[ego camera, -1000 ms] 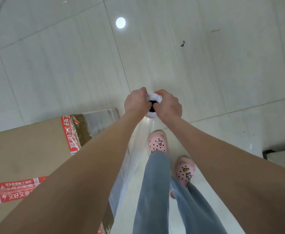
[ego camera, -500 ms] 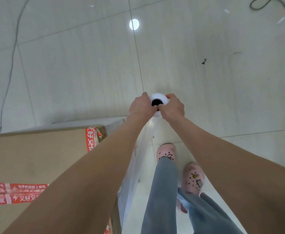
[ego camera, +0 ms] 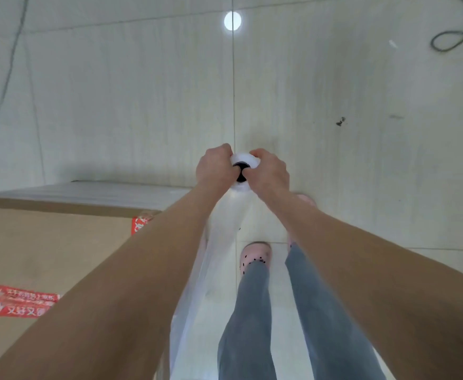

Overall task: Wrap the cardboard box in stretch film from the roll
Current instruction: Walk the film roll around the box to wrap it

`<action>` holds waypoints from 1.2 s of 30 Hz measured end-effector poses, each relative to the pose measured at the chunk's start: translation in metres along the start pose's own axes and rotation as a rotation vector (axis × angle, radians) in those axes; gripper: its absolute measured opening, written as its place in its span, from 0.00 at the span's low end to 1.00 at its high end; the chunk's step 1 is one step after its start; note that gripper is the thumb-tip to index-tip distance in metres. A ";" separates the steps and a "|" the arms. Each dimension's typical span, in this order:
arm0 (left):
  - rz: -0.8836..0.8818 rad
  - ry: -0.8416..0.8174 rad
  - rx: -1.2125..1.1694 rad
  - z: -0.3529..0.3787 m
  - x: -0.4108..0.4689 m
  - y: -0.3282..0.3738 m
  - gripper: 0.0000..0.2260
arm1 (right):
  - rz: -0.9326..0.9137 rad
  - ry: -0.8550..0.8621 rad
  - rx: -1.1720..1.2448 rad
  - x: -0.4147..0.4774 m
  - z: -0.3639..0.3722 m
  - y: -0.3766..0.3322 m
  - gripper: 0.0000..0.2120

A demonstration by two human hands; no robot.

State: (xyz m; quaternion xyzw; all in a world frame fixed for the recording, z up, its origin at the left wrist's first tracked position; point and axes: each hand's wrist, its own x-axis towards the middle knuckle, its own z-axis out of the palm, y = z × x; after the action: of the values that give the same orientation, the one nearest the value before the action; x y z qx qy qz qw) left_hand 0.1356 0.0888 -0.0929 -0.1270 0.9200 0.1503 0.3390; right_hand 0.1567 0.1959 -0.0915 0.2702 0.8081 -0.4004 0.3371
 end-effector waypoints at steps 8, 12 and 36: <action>-0.251 0.057 -0.128 -0.024 0.023 -0.028 0.08 | -0.077 -0.013 -0.026 0.020 0.017 -0.037 0.21; -0.325 0.046 -0.152 -0.026 0.026 -0.031 0.10 | 0.076 -0.133 0.020 0.034 0.020 -0.053 0.21; -0.451 0.156 -0.413 -0.080 0.061 -0.057 0.12 | -0.339 -0.054 -0.523 0.062 0.037 -0.147 0.19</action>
State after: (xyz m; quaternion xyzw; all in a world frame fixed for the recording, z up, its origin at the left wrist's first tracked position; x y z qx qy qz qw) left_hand 0.0623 -0.0007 -0.0859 -0.4054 0.8417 0.2448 0.2592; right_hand 0.0259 0.0973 -0.0866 0.0250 0.9080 -0.2365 0.3449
